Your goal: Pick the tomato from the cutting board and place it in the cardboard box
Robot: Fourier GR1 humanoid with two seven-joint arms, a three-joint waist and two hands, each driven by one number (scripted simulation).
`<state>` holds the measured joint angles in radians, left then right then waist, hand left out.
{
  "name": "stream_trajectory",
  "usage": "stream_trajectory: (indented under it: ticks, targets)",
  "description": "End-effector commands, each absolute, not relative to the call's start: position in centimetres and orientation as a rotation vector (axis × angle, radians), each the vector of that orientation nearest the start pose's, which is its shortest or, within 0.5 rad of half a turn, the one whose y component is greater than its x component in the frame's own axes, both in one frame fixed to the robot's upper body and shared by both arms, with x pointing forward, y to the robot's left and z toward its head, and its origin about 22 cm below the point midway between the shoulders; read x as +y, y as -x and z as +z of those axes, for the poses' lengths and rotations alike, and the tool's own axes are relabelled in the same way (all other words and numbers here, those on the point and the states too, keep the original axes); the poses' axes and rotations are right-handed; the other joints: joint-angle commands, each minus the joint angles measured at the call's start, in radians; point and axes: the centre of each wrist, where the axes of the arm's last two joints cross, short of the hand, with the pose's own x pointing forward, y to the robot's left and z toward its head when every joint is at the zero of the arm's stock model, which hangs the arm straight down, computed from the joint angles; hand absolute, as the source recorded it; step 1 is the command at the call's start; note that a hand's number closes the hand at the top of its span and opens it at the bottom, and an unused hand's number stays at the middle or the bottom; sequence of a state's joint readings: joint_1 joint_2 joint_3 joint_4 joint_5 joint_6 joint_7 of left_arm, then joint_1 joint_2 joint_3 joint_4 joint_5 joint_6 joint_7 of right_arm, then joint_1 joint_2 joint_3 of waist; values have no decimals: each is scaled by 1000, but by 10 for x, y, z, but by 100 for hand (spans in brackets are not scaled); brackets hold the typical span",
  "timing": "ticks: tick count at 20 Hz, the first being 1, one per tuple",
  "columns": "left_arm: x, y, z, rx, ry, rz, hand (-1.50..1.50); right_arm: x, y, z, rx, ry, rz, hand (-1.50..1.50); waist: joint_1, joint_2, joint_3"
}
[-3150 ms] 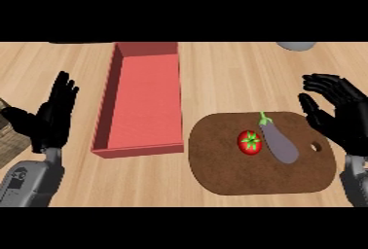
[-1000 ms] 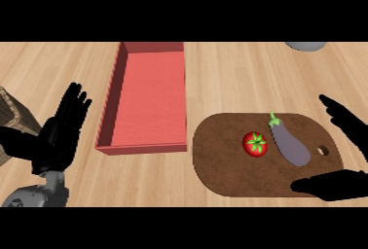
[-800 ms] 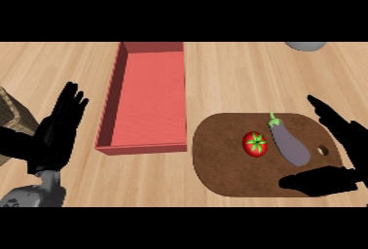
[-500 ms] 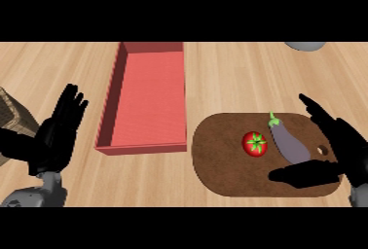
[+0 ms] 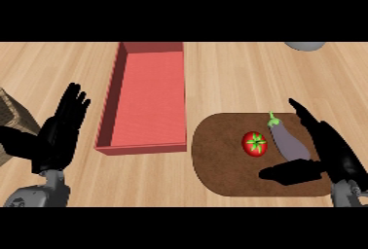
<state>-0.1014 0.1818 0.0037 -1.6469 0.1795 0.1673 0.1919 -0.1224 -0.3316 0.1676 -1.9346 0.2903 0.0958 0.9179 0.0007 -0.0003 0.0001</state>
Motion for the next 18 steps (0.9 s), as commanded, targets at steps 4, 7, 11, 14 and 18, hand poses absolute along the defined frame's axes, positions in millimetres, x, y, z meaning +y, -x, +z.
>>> stream_trajectory:
  ticks: [4,7,11,14,18]
  targets:
    - [252,-277,45,-1551,-63,108,0,-207,-261,97,-1057,526,520,-150,1,1,0]
    - [268,-272,62,-1546,-83,109,0,-227,-249,108,-1038,571,535,-150,-1,0,0]
    - [257,-259,52,-1537,-75,109,0,-224,-252,91,-1022,570,510,-150,0,0,0]
    - [252,-276,56,-1541,-58,114,0,-211,-253,84,-1030,562,518,-150,-1,0,0]
    - [275,-264,49,-1541,-69,108,0,-216,-255,75,-1035,515,528,-150,0,0,0]
